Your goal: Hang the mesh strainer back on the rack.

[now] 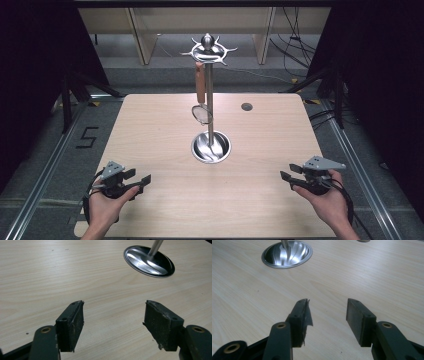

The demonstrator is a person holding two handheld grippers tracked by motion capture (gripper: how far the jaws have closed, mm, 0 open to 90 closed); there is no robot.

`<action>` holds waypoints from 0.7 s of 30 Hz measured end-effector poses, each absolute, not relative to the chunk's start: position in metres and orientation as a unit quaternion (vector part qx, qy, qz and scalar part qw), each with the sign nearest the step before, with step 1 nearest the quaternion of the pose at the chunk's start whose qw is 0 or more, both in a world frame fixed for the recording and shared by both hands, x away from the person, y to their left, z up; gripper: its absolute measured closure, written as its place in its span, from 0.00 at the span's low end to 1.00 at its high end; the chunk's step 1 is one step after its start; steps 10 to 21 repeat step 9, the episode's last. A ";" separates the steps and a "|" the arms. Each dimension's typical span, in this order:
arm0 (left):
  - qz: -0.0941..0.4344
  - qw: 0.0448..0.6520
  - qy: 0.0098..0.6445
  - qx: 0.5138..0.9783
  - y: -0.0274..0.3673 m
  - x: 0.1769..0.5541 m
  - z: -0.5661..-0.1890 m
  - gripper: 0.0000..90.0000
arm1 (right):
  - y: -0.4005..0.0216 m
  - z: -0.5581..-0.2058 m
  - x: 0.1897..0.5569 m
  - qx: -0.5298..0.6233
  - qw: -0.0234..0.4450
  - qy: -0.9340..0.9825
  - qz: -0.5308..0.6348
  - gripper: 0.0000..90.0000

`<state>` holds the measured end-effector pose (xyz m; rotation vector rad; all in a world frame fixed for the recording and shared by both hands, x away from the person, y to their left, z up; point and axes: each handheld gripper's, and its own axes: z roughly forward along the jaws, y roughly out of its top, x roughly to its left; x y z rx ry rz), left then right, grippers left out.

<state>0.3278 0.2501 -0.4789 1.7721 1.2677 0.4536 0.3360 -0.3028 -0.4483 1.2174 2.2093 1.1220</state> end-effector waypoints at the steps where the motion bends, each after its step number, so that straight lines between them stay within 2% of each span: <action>1: 0.184 0.442 0.508 0.716 0.249 0.328 -0.478 0.35 | -0.303 -0.449 0.336 0.431 0.186 0.788 0.399 0.59; 5: 0.185 0.446 0.511 0.711 0.247 0.328 -0.478 0.35 | -0.304 -0.453 0.339 0.420 0.197 0.793 0.396 0.59; 21: 0.187 0.452 0.508 0.709 0.247 0.329 -0.478 0.35 | -0.304 -0.454 0.340 0.418 0.189 0.796 0.394 0.58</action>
